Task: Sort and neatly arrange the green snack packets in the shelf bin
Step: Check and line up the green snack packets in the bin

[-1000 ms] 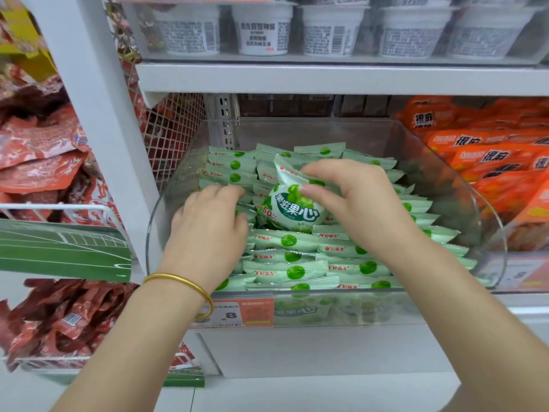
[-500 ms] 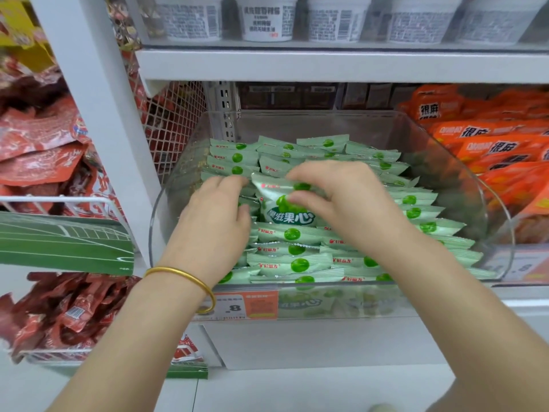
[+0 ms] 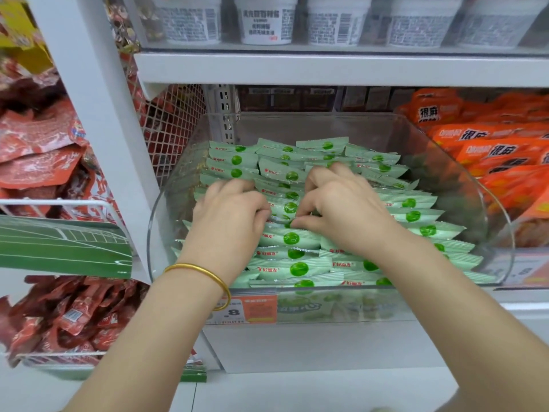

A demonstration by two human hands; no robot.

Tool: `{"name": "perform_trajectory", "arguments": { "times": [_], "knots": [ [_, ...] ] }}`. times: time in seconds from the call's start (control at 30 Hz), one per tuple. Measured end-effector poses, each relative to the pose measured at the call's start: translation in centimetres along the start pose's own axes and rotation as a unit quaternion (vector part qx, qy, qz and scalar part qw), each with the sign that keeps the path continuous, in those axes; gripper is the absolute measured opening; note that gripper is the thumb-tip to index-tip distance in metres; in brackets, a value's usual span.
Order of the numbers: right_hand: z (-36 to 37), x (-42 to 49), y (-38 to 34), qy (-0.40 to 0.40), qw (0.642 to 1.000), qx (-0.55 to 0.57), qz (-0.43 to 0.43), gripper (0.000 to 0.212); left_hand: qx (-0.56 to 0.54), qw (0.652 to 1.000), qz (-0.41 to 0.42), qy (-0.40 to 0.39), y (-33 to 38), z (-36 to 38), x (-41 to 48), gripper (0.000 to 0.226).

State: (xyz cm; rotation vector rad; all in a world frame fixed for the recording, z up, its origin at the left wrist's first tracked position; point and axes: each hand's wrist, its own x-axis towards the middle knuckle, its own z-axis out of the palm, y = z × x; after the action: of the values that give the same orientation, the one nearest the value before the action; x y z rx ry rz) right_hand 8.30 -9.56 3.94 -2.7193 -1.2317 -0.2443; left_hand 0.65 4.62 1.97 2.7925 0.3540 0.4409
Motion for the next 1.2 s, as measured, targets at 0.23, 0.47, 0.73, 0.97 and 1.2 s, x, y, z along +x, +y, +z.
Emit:
{"name": "perform_trajectory", "arguments": {
  "times": [0.23,0.47,0.73,0.97,1.2],
  "knots": [
    [-1.4,0.5,2.2,0.084,0.984,0.149,0.049,0.015,-0.043,0.999,0.010,-0.001,-0.6,-1.0,1.2,0.022],
    [-0.5,1.9,1.5,0.071,0.984,0.151,0.060,0.010,-0.007,0.998,0.039,-0.054,-0.9,-0.4,3.1,0.040],
    [0.9,2.6,0.4,0.011,0.998,0.035,0.056,0.015,0.012,0.996,0.049,-0.080,-1.7,0.3,2.6,0.065],
    [1.3,2.2,0.4,0.084,0.983,0.151,0.061,0.011,-0.014,0.997,0.046,-0.068,-1.8,0.3,2.6,0.061],
    [0.4,1.6,0.2,0.238,0.896,0.358,0.109,0.014,-0.139,0.989,0.040,-0.005,-1.5,0.0,1.7,0.094]
  ]
}}
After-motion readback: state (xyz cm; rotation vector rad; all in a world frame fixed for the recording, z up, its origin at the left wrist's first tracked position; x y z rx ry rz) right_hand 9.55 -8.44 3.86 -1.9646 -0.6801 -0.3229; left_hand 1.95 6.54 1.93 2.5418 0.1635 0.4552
